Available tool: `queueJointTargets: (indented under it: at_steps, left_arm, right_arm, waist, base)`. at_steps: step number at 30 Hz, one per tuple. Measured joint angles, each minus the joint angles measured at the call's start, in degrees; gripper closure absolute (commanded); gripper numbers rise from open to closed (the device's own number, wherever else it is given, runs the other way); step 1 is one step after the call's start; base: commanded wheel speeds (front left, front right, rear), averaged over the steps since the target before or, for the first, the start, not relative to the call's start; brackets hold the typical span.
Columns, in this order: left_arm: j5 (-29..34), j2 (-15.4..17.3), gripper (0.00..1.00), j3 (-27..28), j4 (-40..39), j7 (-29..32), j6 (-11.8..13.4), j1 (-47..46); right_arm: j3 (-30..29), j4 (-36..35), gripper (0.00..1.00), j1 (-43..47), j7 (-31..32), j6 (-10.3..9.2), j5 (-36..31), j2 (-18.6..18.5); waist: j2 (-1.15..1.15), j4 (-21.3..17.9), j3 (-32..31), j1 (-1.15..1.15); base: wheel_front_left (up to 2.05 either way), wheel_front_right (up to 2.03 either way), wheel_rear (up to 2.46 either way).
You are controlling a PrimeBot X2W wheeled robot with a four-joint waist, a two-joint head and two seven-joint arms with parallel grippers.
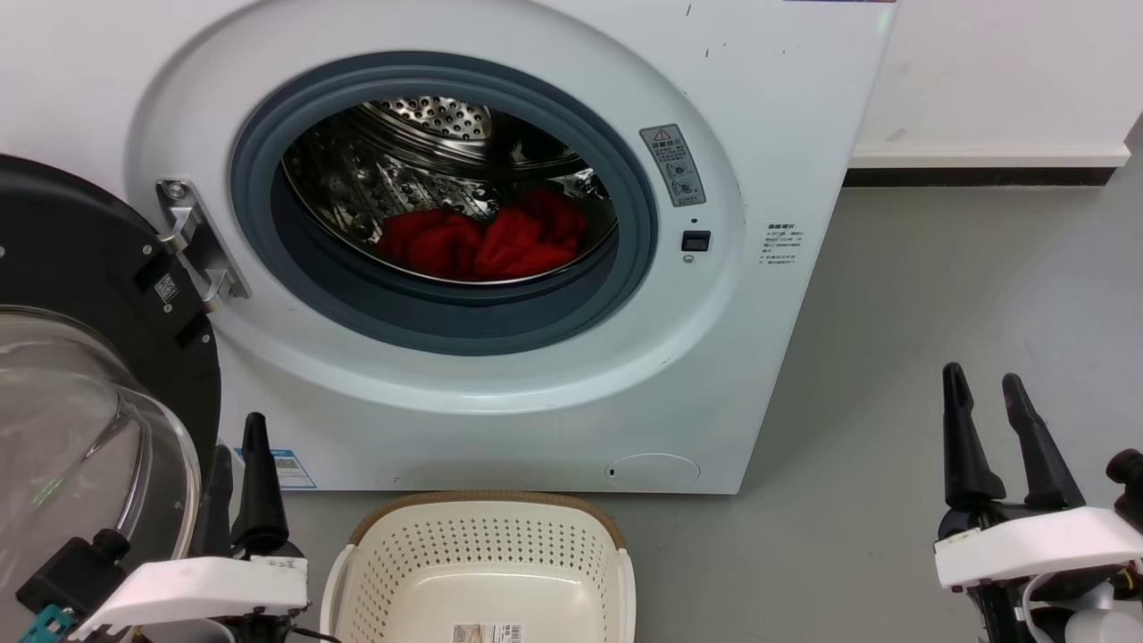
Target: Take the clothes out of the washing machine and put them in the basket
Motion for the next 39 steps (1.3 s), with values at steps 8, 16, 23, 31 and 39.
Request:
queueJointTargets:
  at_steps: [8,16,23,31,39]
  left_arm:
    - [9.2,0.0,0.00,-1.7,-1.9,-1.3,1.5,0.2]
    - [16.9,0.0,0.00,-4.4,-4.7,-2.5,2.6,0.4]
    - [23.1,0.0,0.00,-6.4,-5.4,-3.5,2.9,0.9]
    - [29.5,0.0,0.00,-8.1,-5.5,-4.6,4.1,1.5]
    - [33.3,0.1,0.00,-9.3,-4.1,-5.5,3.5,2.3]
  right_arm:
    - [1.4,-1.8,0.00,0.8,-1.2,0.00,-6.9,0.0]
    - [2.3,-3.1,0.00,1.1,-2.5,0.00,-13.8,-0.1]
    - [2.9,-4.5,0.00,1.4,-3.5,0.01,-19.1,-0.1]
    - [3.4,-5.1,0.00,2.2,-4.6,0.01,-24.8,-0.1]
    - [3.4,-5.5,0.00,2.8,-5.6,0.01,-29.0,-0.1]
  waist:
    - [0.00,-0.2,0.1,0.00]
    - [0.00,-0.3,0.2,0.00]
    - [0.00,-0.5,0.3,0.00]
    - [0.00,-0.5,0.4,0.00]
    - [0.00,-0.7,0.4,0.00]
  base:
    - [0.00,0.00,0.00]
    - [0.00,0.00,0.00]
    - [0.00,0.00,0.00]
    - [0.00,0.00,0.00]
    - [0.00,0.00,0.00]
